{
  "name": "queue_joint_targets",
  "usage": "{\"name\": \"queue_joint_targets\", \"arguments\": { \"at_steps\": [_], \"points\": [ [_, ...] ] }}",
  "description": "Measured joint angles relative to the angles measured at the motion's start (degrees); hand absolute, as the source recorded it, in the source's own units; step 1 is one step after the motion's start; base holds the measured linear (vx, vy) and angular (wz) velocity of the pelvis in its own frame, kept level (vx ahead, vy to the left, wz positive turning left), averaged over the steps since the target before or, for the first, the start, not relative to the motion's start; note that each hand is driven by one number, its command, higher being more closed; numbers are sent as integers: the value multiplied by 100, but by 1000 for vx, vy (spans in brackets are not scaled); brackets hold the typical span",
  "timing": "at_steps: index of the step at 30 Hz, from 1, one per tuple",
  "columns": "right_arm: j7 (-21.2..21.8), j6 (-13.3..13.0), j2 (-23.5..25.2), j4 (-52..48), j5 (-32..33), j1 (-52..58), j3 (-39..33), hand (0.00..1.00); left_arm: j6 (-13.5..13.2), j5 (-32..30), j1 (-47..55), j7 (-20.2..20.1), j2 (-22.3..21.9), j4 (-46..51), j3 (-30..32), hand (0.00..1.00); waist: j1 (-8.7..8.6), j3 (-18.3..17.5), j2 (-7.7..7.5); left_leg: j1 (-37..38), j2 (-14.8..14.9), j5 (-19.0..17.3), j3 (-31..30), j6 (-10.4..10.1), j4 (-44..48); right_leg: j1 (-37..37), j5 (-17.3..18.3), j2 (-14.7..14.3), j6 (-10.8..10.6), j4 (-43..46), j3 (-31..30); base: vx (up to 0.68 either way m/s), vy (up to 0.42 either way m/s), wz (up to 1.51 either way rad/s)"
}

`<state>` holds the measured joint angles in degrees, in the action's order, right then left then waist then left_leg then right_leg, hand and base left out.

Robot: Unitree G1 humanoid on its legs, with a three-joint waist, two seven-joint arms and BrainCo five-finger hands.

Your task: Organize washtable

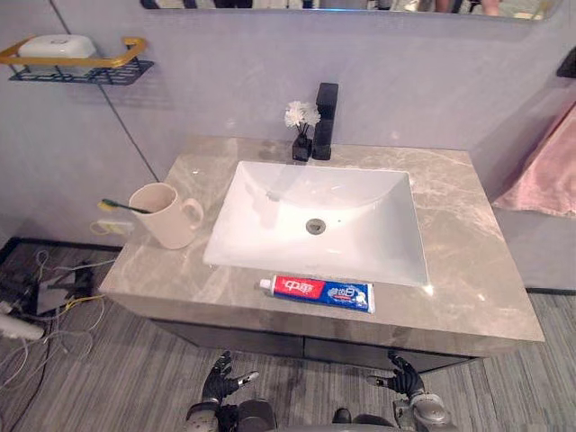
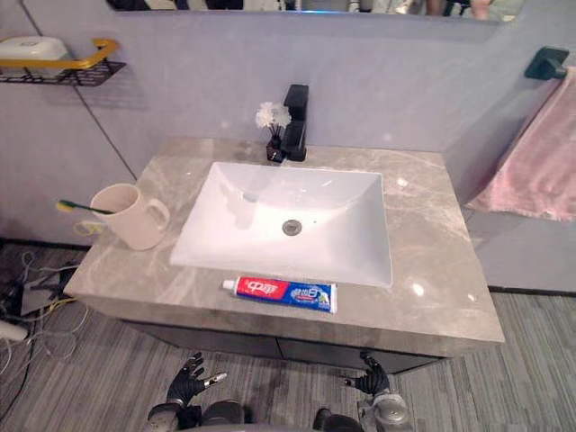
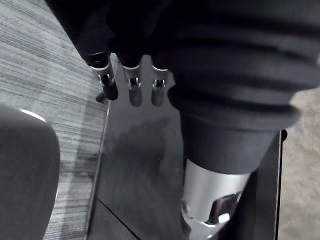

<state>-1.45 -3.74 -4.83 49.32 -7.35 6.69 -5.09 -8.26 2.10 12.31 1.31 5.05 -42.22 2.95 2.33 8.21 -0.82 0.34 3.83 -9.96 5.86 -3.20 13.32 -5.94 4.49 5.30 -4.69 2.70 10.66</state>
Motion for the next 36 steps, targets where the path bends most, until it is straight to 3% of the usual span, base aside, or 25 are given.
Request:
{"name": "queue_joint_targets", "arguments": {
  "at_steps": [16,17,23,36],
  "points": [
    [14,0,-216,609,-83,-160,-83,0,4,-16,30,9,24,-339,61,0,-11,-67,45,523,-205,322,-18,151,-727,-274,-164,83,-60,-260,-8,-13,13,-1],
    [14,2,-361,612,-128,-282,-88,0,6,-57,167,14,203,-340,219,0,-148,-178,-33,657,-286,509,-93,183,-1104,-294,-291,100,-86,-449,-41,0,0,0],
    [14,2,-361,616,-119,-280,-118,0,6,-56,162,15,203,-352,219,0,-153,-177,-31,657,-286,509,-92,183,-1112,-291,-291,100,-86,-452,-41,0,0,0],
    [-219,3,-427,906,805,-242,-1365,0,23,229,-127,157,205,-1056,341,0,-152,-176,-25,658,-333,687,-201,175,-1546,-221,-286,107,-106,-601,92,11,-4,4]
  ]
}}
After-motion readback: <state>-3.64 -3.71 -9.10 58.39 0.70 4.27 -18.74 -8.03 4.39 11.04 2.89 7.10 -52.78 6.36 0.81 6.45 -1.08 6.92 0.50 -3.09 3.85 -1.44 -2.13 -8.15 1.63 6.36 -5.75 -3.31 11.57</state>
